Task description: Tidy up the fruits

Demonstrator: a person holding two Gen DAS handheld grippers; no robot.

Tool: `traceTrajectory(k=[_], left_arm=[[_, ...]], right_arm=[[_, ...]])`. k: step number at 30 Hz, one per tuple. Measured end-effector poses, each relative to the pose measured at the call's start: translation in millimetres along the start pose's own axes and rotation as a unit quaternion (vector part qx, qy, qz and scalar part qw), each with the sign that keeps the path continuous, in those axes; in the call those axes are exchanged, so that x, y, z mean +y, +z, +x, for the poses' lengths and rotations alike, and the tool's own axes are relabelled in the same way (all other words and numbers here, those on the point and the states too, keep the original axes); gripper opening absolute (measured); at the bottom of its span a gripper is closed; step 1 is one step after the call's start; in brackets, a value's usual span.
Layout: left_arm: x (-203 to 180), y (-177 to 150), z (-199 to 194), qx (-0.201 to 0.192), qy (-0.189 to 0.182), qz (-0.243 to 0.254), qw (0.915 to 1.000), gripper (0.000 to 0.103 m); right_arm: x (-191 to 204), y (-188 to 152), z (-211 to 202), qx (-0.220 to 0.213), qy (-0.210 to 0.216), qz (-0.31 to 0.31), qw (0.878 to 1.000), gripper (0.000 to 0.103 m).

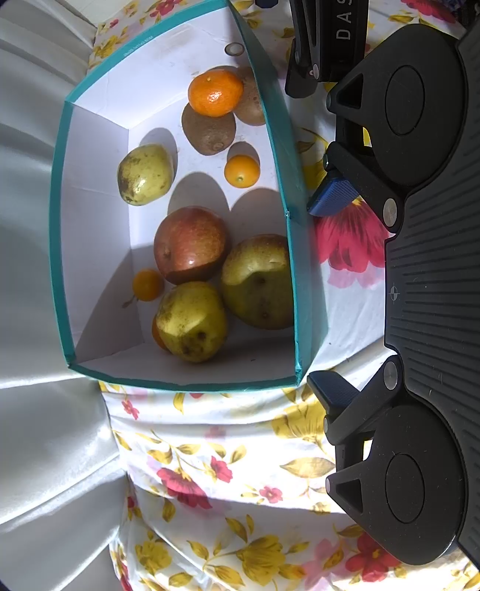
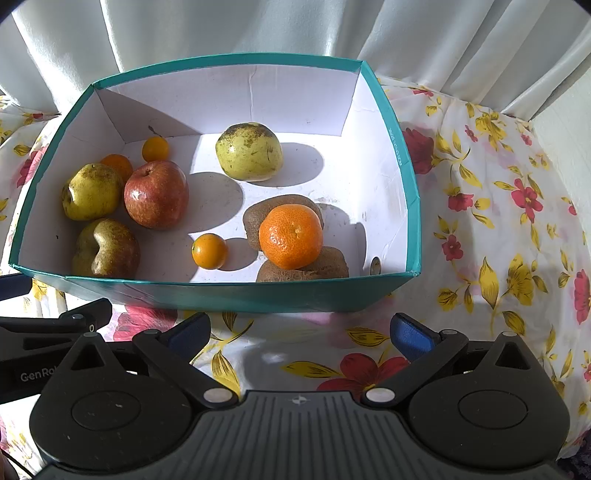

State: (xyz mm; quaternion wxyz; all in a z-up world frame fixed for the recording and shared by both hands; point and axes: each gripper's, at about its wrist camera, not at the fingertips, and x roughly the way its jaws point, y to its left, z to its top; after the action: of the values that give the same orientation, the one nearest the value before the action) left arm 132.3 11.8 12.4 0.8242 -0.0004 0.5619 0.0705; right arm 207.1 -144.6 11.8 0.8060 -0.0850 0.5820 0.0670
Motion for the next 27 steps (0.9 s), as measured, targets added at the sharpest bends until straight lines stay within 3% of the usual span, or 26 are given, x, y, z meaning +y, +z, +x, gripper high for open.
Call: traceTrajectory(k=[27], left_arm=[[-1.7,-0.5,1.7,0.000,0.000,0.012,0.9999,0.094]], right_arm=[[0.4,1.5,0.0,-0.001,-0.002,-0.004,1.000,0.103]])
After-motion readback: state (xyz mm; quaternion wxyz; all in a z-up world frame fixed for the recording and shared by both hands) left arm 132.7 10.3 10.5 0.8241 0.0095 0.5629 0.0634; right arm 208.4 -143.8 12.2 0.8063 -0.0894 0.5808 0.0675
